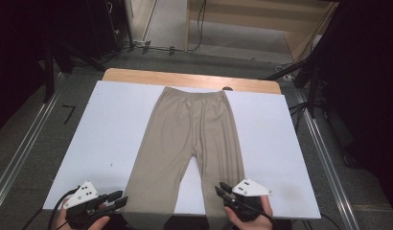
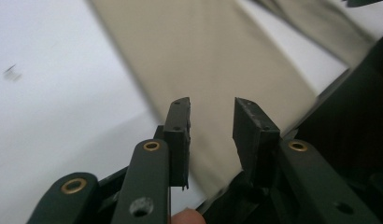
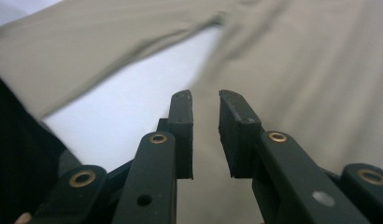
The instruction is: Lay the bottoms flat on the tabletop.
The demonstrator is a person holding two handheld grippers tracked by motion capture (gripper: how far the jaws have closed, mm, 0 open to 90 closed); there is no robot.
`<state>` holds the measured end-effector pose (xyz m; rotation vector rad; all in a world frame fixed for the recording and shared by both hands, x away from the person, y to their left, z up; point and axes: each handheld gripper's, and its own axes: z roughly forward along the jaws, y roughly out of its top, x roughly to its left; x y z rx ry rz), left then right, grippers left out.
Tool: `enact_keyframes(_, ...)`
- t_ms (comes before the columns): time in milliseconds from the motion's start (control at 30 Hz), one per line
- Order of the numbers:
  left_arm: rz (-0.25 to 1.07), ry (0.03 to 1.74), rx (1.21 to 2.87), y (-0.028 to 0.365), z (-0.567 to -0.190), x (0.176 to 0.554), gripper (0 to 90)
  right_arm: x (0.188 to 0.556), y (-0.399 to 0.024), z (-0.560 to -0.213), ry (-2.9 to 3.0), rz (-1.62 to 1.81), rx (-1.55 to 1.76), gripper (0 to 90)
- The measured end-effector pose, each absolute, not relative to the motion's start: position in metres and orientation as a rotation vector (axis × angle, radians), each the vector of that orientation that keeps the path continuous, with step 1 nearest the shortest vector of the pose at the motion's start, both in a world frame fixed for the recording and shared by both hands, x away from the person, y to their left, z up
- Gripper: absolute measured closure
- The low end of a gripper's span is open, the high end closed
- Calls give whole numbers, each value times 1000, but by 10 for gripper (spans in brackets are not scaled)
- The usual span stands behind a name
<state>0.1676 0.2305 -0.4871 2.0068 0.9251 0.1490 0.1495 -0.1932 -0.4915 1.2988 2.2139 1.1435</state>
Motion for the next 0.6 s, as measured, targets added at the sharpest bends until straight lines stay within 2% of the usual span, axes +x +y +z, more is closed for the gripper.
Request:
enact_keyframes(267,62,794,2078,158,-492,170,599,135,-246,-511,2163,1045,1414,702)
enact_keyframes(600,-14,698,2137,60,-507,174,589,121,-250,-519,2200,1039,1405,616)
